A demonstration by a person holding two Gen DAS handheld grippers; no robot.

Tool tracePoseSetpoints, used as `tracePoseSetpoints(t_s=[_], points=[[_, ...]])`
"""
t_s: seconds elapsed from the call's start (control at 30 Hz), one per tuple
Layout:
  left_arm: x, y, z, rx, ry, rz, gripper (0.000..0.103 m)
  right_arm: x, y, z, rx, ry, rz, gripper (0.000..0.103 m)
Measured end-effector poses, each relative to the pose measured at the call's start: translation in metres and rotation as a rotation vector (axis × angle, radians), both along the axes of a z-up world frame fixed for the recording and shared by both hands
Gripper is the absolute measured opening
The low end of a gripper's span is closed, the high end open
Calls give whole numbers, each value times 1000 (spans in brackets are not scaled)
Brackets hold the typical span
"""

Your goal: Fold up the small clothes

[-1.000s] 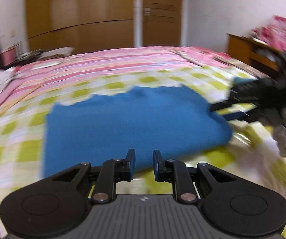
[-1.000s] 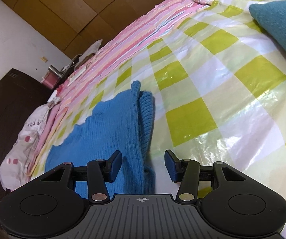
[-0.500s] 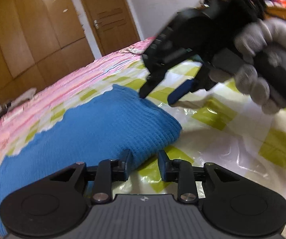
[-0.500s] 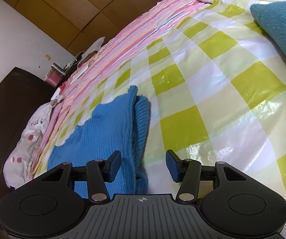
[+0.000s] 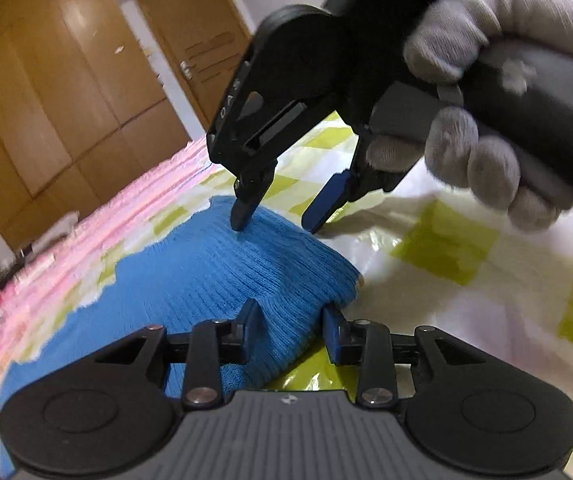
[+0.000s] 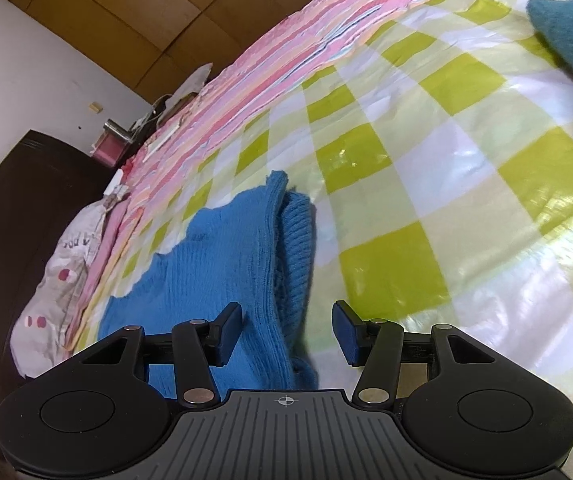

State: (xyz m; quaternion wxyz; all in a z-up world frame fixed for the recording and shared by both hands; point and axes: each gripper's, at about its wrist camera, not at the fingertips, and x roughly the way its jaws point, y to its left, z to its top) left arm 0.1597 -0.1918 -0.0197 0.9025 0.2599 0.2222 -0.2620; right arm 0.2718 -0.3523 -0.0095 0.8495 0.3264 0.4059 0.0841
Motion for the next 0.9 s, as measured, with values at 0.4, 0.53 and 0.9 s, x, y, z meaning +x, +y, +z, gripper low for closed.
tracePoseSetpoints(t_s=[0.4, 0.53, 0.9], points=[[8, 43, 36, -298, 136, 58, 15, 33, 1, -13, 92, 7, 13, 59], [8, 51, 42, -348, 170, 69, 15, 38, 1, -15, 132, 15, 0, 60], [10, 64, 45, -386, 201, 49, 15, 41, 6, -20, 216, 24, -11, 64]])
